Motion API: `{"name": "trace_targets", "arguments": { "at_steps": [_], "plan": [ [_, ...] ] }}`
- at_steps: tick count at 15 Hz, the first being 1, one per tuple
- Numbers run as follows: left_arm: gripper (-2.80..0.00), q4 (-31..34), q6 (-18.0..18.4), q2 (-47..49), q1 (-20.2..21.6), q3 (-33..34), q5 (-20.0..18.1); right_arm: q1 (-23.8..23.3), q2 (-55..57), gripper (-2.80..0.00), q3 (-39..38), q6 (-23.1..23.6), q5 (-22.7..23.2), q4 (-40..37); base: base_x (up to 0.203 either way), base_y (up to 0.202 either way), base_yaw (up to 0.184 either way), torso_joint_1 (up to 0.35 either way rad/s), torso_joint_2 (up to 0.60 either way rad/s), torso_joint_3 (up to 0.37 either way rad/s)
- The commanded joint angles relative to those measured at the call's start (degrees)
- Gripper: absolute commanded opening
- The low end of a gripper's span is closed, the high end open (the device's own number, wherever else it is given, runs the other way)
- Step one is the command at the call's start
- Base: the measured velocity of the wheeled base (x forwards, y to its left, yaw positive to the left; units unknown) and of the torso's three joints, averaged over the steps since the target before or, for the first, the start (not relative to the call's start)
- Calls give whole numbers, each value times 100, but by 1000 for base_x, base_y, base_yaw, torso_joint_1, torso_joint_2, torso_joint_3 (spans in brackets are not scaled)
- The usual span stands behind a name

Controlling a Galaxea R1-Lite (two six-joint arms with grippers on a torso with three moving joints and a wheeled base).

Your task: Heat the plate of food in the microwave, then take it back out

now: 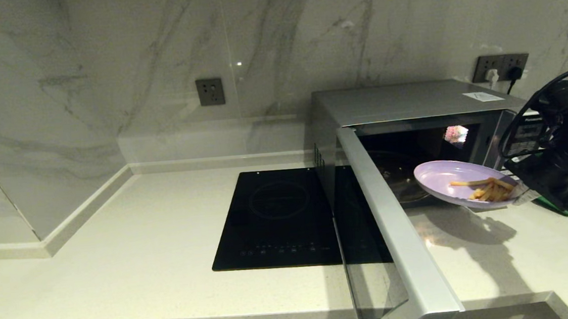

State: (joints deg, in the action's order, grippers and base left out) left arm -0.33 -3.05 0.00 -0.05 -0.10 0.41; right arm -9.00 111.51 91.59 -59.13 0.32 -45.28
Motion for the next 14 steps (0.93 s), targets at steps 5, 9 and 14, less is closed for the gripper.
{"name": "trace_targets", "arguments": {
  "at_steps": [5, 9, 14],
  "plan": [
    [-280, -2, -3, 0, 5, 1, 2, -152, -876, -280, -580, -19, 9, -25, 0, 0, 0, 0, 0, 0],
    [-280, -2, -3, 0, 5, 1, 2, -596, -1441, -280, -1183, 30, -3, -25, 0, 0, 0, 0, 0, 0],
    [-280, -2, -3, 0, 5, 1, 11, -1474, -1718, -280, -1632, 395, 6, -23, 0, 0, 0, 0, 0, 0]
  ]
}}
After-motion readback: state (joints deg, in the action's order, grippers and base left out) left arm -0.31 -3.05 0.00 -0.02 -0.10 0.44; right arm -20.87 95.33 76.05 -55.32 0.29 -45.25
